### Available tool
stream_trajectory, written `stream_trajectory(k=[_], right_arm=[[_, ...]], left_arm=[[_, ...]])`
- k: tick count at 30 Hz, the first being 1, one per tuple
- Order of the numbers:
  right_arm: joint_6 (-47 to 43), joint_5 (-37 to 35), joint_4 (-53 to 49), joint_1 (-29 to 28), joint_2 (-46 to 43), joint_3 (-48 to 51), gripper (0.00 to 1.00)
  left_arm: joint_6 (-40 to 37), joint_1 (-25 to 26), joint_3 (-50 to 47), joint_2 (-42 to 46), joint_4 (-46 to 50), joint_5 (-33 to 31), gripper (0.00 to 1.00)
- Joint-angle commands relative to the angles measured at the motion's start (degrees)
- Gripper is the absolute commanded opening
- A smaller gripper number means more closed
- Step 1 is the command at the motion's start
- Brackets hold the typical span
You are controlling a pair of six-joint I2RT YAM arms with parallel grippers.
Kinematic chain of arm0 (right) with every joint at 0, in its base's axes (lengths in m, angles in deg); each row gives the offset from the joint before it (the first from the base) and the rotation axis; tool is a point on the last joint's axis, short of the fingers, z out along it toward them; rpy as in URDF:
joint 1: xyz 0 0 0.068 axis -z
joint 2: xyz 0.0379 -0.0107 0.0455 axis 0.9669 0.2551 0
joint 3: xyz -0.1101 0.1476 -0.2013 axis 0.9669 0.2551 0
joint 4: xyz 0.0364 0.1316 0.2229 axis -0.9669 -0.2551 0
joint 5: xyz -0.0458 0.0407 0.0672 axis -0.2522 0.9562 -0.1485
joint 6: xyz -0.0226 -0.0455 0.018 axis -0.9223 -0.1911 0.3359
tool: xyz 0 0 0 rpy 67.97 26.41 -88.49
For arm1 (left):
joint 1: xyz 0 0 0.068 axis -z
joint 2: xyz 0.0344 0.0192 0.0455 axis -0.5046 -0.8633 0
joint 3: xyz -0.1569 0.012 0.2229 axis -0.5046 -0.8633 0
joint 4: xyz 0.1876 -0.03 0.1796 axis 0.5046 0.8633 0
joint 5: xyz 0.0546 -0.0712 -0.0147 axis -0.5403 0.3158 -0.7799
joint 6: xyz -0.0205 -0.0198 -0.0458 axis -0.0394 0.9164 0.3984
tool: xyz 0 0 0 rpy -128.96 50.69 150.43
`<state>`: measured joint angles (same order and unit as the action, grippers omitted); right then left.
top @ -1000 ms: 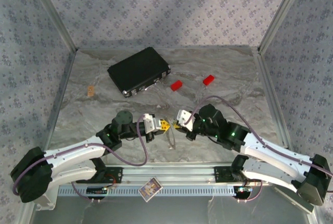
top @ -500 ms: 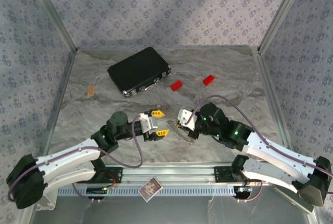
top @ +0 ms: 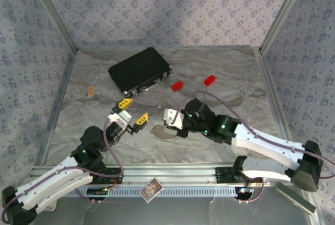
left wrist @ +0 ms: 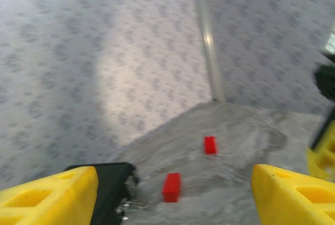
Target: Put the keys on the keyring
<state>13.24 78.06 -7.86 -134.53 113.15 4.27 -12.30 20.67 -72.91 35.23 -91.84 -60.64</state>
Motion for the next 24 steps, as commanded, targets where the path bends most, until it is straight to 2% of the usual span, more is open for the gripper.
stream_trajectory(k=[1,6,15,24], right_arm=[[1.8,3.6,9.9,-0.7,4.3,-3.2,0.00],[5.1,0.9,12.7,0.6,9.2,-0.8,0.00],[1.2,-5.5,-2.3,7.1,10.8,2.5,0.00],[-4.0,-12.0,-9.9,11.8,12.4,6.0,0.00]], left_arm=[[3.1,-1.3,0.4,4.5,3.0,-10.7,0.78],[7.8,-4.1,1.5,7.0,8.1,-13.0,0.79],[13.0,-7.0,2.1,3.3,10.3,-13.3,0.82],[14.5,-8.3,3.1,-1.1,10.9,-12.6,0.83]])
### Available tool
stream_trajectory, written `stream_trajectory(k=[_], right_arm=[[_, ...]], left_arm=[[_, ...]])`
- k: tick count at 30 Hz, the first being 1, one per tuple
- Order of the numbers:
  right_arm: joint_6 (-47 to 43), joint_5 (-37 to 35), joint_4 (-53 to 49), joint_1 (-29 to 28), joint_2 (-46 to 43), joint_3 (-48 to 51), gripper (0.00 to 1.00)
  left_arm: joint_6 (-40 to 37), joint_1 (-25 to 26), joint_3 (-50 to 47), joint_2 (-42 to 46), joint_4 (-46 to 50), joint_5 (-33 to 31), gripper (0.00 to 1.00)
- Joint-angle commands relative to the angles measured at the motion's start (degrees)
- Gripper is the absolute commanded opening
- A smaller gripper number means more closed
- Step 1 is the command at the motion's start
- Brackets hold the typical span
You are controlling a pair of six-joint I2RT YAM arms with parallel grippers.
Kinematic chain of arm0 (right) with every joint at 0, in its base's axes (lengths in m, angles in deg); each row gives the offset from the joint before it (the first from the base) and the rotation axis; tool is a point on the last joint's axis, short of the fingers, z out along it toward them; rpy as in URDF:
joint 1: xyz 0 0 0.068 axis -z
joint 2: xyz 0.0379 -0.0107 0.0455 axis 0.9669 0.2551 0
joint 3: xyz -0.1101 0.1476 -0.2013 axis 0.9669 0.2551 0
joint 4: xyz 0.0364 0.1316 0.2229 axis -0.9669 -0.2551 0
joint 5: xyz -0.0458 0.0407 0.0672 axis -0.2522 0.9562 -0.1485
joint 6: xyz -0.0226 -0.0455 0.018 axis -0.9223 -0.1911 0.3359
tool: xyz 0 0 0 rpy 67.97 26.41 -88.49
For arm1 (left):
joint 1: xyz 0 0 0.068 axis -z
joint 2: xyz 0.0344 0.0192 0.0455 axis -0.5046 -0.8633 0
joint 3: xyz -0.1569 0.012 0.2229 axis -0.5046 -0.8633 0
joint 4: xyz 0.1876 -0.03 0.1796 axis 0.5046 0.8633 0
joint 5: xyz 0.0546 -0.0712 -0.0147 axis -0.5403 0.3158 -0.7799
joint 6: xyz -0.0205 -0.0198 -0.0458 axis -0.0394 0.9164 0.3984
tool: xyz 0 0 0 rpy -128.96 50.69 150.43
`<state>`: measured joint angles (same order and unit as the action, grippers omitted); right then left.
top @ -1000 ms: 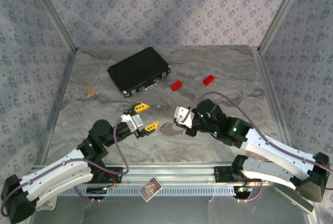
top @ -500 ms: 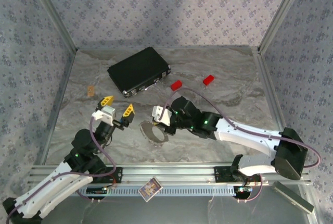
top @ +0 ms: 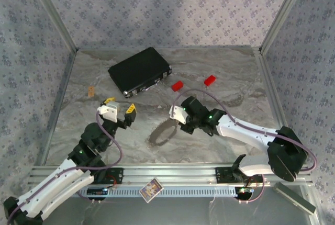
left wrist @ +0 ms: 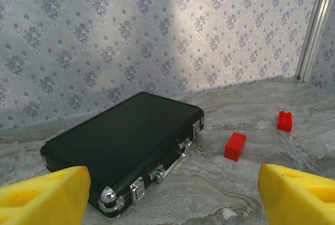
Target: Put the keys on the keyring
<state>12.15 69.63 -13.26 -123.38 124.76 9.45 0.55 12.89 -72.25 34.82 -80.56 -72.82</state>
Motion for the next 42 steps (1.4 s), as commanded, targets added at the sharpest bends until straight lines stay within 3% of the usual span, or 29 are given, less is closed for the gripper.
stream_trajectory(k=[1,14,18,22,28,32,36,40,42], right_arm=[[-3.5,-4.4,-4.9,0.8,1.1,0.9,0.00],[-6.5,-16.5,-10.5,0.3,10.3,-0.7,0.04],[-6.2,-17.3,-10.8,0.5,10.9,-0.7,0.16],[-5.9,-18.1,-11.4,0.7,10.4,-0.9,0.40],[-3.3,-17.6,-12.2,1.7,4.5,-1.8,0.46],[5.7,-9.8,-6.4,4.5,-3.9,-1.2,0.46],[23.5,-2.6,3.4,7.1,-9.6,3.9,0.46],[40.9,-4.4,3.3,7.4,-8.9,5.8,0.44],[44.2,-3.7,0.4,8.0,-7.6,4.9,0.44]], left_arm=[[1.7,-0.6,2.4,-1.1,-0.6,-0.2,0.83],[3.5,-3.7,3.0,-6.3,-1.7,0.8,0.84],[4.0,-4.6,2.9,-7.5,-2.3,1.5,0.84],[4.0,-4.8,2.8,-8.3,-2.3,2.3,0.84],[3.2,-4.8,3.2,-9.2,-1.9,6.6,0.84],[3.8,-4.8,3.5,-10.9,-1.9,9.2,0.85],[5.6,-4.8,3.9,-13.3,-2.1,10.7,0.86],[7.8,-4.8,4.4,-15.6,-1.6,11.5,0.87],[8.6,-4.9,4.7,-16.8,-1.4,11.9,0.87]])
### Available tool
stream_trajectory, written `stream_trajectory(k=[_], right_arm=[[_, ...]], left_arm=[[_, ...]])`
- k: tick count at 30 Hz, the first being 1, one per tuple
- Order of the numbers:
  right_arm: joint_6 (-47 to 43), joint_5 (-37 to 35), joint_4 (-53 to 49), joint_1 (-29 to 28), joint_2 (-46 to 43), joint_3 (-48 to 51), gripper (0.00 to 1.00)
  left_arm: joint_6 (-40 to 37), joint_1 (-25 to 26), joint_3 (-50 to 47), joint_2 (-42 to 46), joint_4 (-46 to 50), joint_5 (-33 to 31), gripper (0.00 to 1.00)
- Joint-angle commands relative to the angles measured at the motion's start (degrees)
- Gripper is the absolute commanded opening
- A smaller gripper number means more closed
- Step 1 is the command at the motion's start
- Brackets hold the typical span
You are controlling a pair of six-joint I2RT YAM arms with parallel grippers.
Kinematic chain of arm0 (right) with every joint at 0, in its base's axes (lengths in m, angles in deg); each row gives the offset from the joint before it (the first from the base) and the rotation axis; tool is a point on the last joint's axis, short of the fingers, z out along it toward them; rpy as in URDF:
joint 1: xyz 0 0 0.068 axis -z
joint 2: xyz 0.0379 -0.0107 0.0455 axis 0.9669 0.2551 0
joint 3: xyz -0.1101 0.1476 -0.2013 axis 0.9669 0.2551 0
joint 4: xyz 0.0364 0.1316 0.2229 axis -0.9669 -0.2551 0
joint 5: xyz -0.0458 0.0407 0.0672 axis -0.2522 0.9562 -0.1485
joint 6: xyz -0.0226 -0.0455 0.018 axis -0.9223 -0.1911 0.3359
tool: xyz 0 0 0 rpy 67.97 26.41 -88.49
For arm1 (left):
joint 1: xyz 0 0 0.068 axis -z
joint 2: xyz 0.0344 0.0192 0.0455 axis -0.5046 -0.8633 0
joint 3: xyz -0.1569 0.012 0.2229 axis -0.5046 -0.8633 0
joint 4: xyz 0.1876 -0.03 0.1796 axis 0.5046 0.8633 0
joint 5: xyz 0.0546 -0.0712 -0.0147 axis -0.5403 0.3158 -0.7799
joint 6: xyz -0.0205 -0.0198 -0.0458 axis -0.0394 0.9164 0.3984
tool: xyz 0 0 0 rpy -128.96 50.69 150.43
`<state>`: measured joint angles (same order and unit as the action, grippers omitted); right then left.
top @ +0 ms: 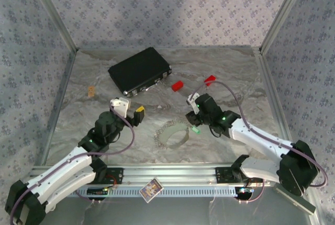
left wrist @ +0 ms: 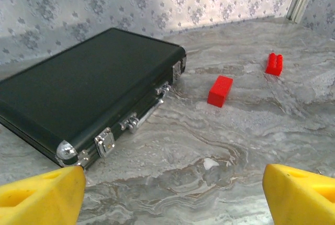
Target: Put the keys on the keyring
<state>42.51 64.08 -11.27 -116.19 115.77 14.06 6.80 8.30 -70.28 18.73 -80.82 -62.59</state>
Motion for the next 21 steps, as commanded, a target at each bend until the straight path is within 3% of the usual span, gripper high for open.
stream_trajectory(k=[1,8,15,21], right_arm=[[13.3,4.1,-2.6,1.3,2.1,-0.3,0.44],[7.1,14.0,-11.2,4.7,10.8,-6.5,0.40],[0.7,10.6,-15.3,4.6,19.5,-11.8,0.36],[-2.1,12.7,-18.4,4.4,25.9,-16.1,0.36]], left_arm=[[2.7,-0.3,2.8,-1.4,-0.9,1.8,0.87],[6.8,-0.3,5.4,-6.2,2.4,2.4,0.87],[8.1,-0.3,6.0,-8.6,2.2,3.0,0.88],[8.5,-0.3,6.2,-9.3,2.4,3.0,0.87]])
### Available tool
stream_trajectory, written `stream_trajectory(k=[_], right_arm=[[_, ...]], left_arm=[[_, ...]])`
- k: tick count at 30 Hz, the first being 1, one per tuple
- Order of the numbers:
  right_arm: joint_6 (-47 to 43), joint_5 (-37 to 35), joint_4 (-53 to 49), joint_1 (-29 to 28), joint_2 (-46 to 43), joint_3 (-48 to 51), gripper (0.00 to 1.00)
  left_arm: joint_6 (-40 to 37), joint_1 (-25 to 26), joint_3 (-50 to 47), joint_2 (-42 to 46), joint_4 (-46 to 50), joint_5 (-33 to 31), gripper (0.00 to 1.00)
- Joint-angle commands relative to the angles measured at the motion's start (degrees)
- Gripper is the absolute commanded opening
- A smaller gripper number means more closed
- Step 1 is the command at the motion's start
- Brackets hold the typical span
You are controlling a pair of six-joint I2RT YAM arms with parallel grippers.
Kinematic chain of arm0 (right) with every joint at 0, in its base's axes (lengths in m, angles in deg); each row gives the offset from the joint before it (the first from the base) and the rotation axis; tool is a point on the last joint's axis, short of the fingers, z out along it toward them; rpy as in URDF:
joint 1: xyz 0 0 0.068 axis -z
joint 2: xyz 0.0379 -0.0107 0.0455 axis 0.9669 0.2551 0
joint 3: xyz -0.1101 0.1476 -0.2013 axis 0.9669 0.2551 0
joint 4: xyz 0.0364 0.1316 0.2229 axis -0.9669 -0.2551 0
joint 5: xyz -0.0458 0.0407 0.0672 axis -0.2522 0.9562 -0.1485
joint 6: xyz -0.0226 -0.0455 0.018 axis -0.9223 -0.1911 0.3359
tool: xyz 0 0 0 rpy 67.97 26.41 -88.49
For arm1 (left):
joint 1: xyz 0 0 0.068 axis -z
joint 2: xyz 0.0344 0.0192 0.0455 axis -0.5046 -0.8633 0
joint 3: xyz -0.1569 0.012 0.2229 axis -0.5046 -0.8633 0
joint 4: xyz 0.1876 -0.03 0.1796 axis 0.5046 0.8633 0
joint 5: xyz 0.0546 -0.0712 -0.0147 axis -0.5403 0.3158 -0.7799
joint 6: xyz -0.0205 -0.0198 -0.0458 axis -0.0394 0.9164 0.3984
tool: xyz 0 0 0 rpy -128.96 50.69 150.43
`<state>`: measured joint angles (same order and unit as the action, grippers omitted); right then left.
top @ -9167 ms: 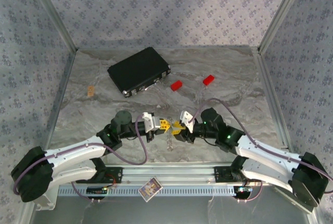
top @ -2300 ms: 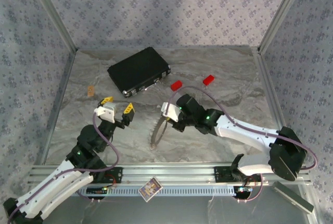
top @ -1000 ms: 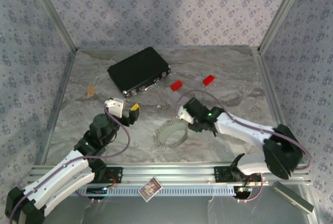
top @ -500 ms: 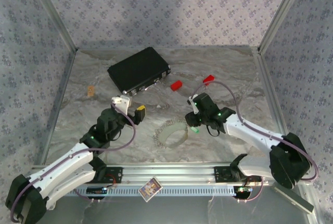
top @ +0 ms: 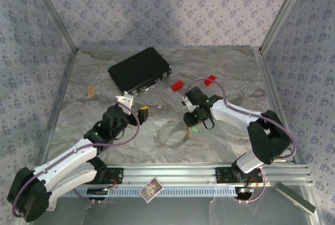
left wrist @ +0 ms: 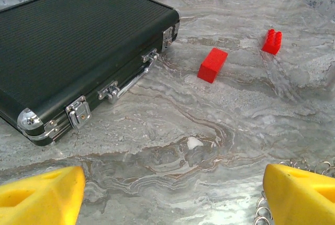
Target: Put the keys on the keyring
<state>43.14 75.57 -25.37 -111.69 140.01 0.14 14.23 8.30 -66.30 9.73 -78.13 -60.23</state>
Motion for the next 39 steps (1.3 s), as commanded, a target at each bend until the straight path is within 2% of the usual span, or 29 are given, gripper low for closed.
stream_trajectory(k=[1,20,34,39], right_arm=[[-2.8,1.5,-4.7,-0.2,2.2,-2.4,0.36],[-1.4,2.3,-7.9,-2.3,4.7,-4.5,0.18],[-2.4,-0.2,-7.4,-2.6,7.1,-5.8,0.17],[-2.9,-1.0,-7.7,-2.7,8.0,-6.9,0.12]], left_arm=[[1.1,-0.4,2.2,-0.3,-0.3,0.6,0.88],[0.1,-0.3,3.8,-4.3,-1.6,0.7,0.87],[-0.2,-0.3,3.5,-2.7,-1.0,-0.1,0.87],[-0.4,-0.3,3.4,-2.6,-0.9,-0.2,0.87]])
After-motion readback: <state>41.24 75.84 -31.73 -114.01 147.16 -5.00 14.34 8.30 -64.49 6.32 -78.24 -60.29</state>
